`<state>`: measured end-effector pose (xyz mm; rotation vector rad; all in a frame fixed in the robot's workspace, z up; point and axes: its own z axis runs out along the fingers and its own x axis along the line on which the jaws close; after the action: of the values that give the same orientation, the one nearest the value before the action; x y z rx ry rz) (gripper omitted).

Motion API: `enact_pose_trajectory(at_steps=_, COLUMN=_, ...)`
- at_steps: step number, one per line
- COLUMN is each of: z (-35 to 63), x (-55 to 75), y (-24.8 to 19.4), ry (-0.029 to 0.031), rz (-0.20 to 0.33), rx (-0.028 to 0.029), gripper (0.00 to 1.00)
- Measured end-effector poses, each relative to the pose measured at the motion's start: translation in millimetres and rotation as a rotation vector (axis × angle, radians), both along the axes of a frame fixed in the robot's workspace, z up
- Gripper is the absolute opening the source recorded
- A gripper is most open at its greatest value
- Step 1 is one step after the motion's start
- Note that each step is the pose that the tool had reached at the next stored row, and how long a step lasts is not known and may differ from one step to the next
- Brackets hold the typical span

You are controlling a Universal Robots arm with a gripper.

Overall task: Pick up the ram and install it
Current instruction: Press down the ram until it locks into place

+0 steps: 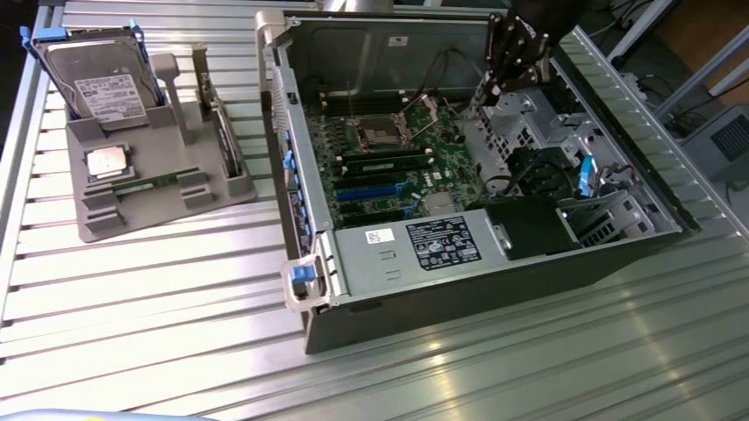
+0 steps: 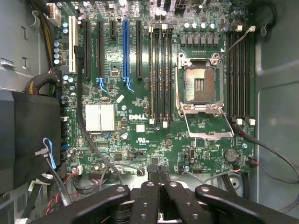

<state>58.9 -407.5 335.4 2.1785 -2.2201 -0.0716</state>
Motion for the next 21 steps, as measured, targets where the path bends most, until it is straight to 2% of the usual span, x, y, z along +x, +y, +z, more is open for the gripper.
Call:
enact_pose_trajectory(at_steps=2, z=0.0, x=0.0, y=0.0, ry=0.0001, rz=-0.027, rx=-0.0014, gripper=0.11)
enact_pose_trajectory(at_steps=5, z=-0.3, x=0.0, y=-0.1, ry=0.0, rz=-0.114, rx=-0.0052, gripper=0.11)
enact_pose_trajectory(at_steps=11, z=-0.3, x=0.0, y=-0.1, ry=-0.0001, rz=-0.228, rx=-0.0105, gripper=0.11)
enact_pose_trajectory(at_steps=21, z=-0.4, x=0.0, y=0.0, ry=0.0, rz=-0.317, rx=-0.0139, gripper=0.11)
